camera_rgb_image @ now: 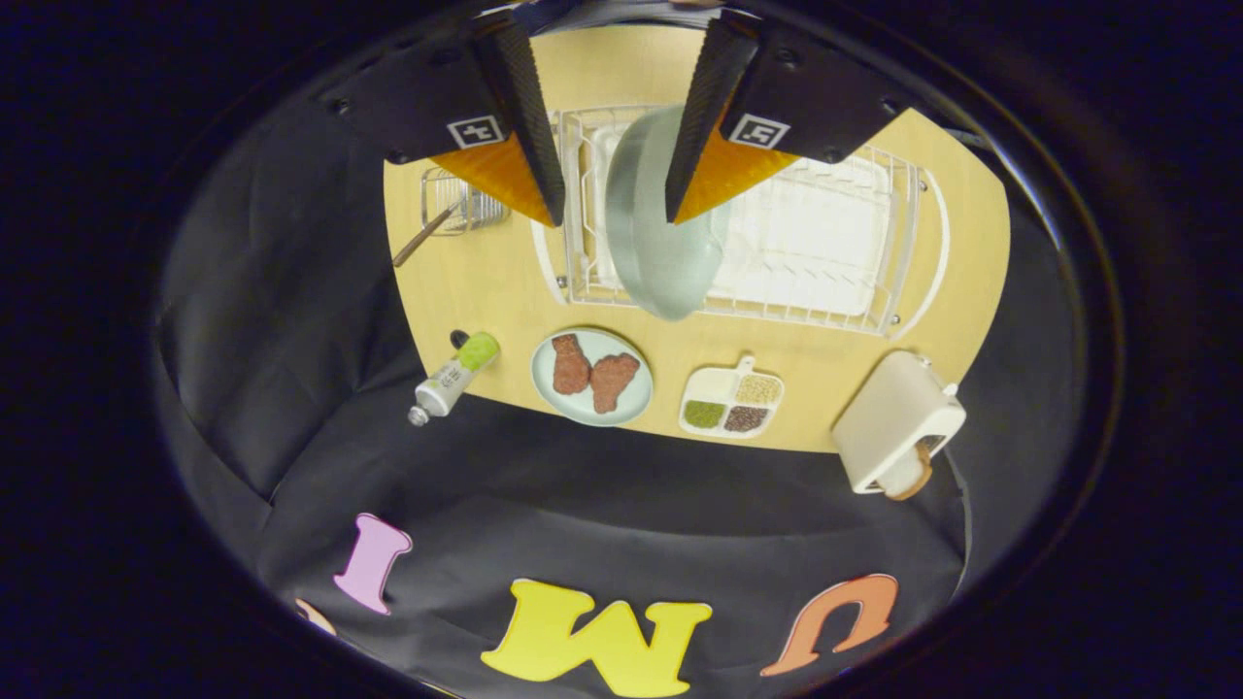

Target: Take the plate from the dish rack, then take the spoon from the basket and place it into the plate.

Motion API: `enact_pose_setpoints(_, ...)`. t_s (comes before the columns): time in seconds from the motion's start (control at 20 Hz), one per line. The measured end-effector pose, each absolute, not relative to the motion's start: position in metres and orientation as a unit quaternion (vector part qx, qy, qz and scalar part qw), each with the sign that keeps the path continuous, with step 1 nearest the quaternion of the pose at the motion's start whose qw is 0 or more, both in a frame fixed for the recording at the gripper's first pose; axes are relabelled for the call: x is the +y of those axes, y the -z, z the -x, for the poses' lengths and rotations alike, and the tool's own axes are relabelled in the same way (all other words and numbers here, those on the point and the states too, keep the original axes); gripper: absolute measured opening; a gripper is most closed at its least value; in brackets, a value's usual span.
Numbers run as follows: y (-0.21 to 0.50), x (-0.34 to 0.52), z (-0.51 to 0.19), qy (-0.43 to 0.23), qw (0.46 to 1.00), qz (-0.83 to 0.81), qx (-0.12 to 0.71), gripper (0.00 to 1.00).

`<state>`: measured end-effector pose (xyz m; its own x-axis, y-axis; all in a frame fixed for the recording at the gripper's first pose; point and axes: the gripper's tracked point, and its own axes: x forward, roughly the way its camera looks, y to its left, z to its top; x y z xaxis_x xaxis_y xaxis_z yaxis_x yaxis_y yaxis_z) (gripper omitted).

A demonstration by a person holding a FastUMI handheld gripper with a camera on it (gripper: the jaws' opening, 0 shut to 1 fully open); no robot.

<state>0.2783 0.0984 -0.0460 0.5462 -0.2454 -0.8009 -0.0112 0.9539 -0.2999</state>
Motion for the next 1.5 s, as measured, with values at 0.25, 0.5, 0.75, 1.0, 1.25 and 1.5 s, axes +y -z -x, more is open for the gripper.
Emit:
enact_pose_setpoints(0.25, 0.064, 0.095, -0.283, 0.093, 0.836, 0.146, 0.520, 0.29)
enact_pose_setpoints(0.5, 0.068, 0.086, -0.287, 0.099, 0.821, 0.167, 0.537, 0.19)
enact_pose_setpoints(0.75, 0.076, 0.081, -0.287, 0.122, 0.812, 0.194, 0.536, 0.19)
enact_pose_setpoints(1.0, 0.064, 0.096, -0.278, 0.170, 0.809, 0.225, 0.515, 0.11)
enact_pose_setpoints(1.25, 0.028, 0.099, -0.277, 0.238, 0.820, 0.282, 0.438, 0.10)
enact_pose_setpoints(1.5, 0.020, 0.109, -0.253, 0.185, 0.849, 0.258, 0.422, 0.10)
